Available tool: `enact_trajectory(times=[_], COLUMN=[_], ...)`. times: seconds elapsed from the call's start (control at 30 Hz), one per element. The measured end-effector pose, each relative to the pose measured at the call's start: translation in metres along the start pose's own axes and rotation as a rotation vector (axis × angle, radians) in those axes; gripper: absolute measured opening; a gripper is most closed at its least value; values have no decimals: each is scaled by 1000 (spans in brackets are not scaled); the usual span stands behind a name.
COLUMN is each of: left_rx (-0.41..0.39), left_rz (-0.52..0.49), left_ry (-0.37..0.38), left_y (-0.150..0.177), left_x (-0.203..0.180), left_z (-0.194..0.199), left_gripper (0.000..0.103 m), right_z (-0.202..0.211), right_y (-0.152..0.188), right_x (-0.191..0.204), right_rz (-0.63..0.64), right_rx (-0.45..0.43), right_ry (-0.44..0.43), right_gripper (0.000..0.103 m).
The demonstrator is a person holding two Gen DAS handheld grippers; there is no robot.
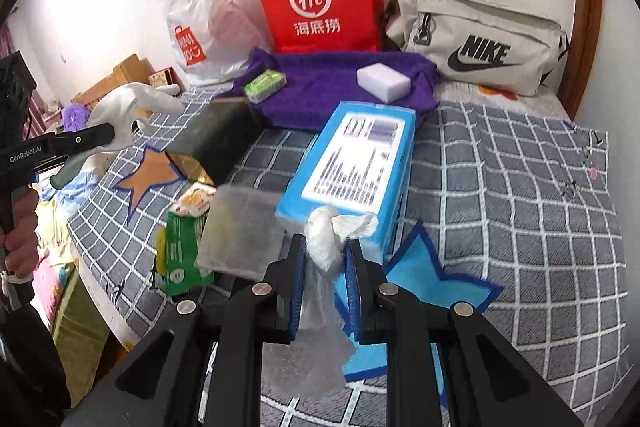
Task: Organize soft objects
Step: 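Carry the glove and tissue over the purple towel and open the right tool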
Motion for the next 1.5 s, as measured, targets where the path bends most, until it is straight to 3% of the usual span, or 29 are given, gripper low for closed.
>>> enact_trajectory(times=[0.83,1.2,1.5], left_rx=[-49,-57,-47], left_rz=[-16,-17,-11], left_ry=[-64,-77,-74], left_y=[-56,-83,-101], left_x=[-13,-16,-16], left_z=[-17,-34,-60], left_gripper=[31,31,31], right_z=[-14,-24,-49], right_y=[-78,-115,-138], right_x=[-35,-58,-68], right_rz=[23,15,-16], right_rx=[-47,-63,-57], right_ry=[-2,29,-9], right_gripper=[19,19,19])
Point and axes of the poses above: each gripper's, at about its wrist camera, not at the fingertips, and z roughly against the way its jaws point, x to its left, y to its underside, the point moved 5 cm from there along -z, roughly the way its jaws point, and after that the axes turned 15 degrees about z, right-handed, at the moved point
